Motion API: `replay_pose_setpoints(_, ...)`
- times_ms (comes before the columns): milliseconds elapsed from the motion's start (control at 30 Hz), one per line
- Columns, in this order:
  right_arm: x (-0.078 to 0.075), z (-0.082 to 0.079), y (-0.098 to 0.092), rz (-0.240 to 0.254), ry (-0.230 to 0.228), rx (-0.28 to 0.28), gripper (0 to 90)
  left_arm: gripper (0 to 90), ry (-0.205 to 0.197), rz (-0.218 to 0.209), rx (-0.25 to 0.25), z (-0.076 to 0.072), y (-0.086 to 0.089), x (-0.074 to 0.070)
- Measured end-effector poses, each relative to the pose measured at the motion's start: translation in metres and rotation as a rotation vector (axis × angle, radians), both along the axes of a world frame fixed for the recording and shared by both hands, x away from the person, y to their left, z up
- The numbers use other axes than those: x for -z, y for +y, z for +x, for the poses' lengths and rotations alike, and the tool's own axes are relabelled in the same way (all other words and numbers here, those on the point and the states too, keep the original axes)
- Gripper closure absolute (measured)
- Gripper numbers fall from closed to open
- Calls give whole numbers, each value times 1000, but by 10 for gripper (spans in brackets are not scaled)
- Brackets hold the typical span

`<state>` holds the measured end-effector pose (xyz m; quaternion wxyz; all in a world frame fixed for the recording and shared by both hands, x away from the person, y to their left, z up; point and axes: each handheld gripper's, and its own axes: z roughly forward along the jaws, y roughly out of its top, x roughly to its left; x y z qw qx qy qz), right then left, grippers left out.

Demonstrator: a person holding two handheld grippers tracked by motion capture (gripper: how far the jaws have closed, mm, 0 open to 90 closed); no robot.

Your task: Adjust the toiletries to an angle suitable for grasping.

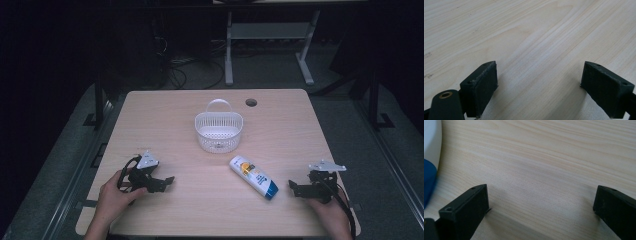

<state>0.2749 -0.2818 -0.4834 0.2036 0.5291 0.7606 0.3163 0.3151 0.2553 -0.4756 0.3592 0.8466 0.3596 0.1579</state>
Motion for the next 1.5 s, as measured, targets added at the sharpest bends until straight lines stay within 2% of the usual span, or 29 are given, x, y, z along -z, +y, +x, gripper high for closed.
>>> replay_pose_setpoints(300,-1,1,-1,-3,10,-6,4,132,-3,-5,-20,1,-4,0)
replay_pose_setpoints(333,-3,0,-2,-7,16,-9,71,132,-3,-6,-21,1,-4,0)
replay_pose_setpoints(367,-3,0,-2,-7,16,-9,71,132,-3,-6,-21,1,-4,0)
replay_pose_setpoints(433,-6,-2,-4,-5,19,-1,152,132,-3,-6,-21,1,-4,0)
replay_pose_setpoints(467,-10,-3,-6,3,41,5,253,132,-4,-7,-18,1,-4,1)
replay_pose_setpoints(500,-10,-3,-6,3,41,5,253,133,-4,-7,-18,1,-4,1)
replay_pose_setpoints(567,-15,-4,-8,5,48,3,331,133,-3,-4,-14,1,-4,0)
replay_pose_setpoints(600,-18,-7,-9,30,48,-4,415,133,-4,-7,-16,1,-4,1)
replay_pose_setpoints(633,-18,-7,-9,30,48,-4,415,133,-4,-4,-14,1,-4,0)
replay_pose_setpoints(667,-20,-9,-10,58,54,-18,492,133,-3,-3,-12,1,-3,0)
replay_pose_setpoints(767,-23,-11,-8,81,50,-53,607,133,-4,-3,-11,2,-3,0)
replay_pose_setpoints(800,-25,-11,-5,85,49,-77,685,133,-4,-3,-11,1,-3,0)
replay_pose_setpoints(833,-25,-11,-5,85,49,-77,685,133,-4,-3,-11,1,-3,0)
replay_pose_setpoints(900,-28,-12,-2,100,47,-103,741,133,-3,-3,-9,1,-3,0)
replay_pose_setpoints(933,-31,-13,3,111,51,-129,809,133,-3,-8,-10,1,-4,1)
replay_pose_setpoints(967,-31,-13,3,111,51,-129,809,133,-3,-8,-10,1,-4,1)
replay_pose_setpoints(1000,-32,-14,8,120,53,-154,872,133,-3,-7,-7,1,-4,1)
replay_pose_setpoints(1200,-38,-17,16,152,48,-219,896,132,-3,-2,-4,2,-3,0)
replay_pose_setpoints(1267,-41,-20,20,190,47,-254,896,133,-3,-7,-8,2,-4,0)
replay_pose_setpoints(1300,-41,-20,20,190,47,-254,896,133,-3,-7,-8,2,-4,0)
replay_pose_setpoints(1333,-43,-21,24,194,42,-284,896,133,-3,-6,-8,2,-4,0)
replay_pose_setpoints(1500,-47,-24,33,224,33,-317,896,133,-4,-7,-16,1,-4,1)
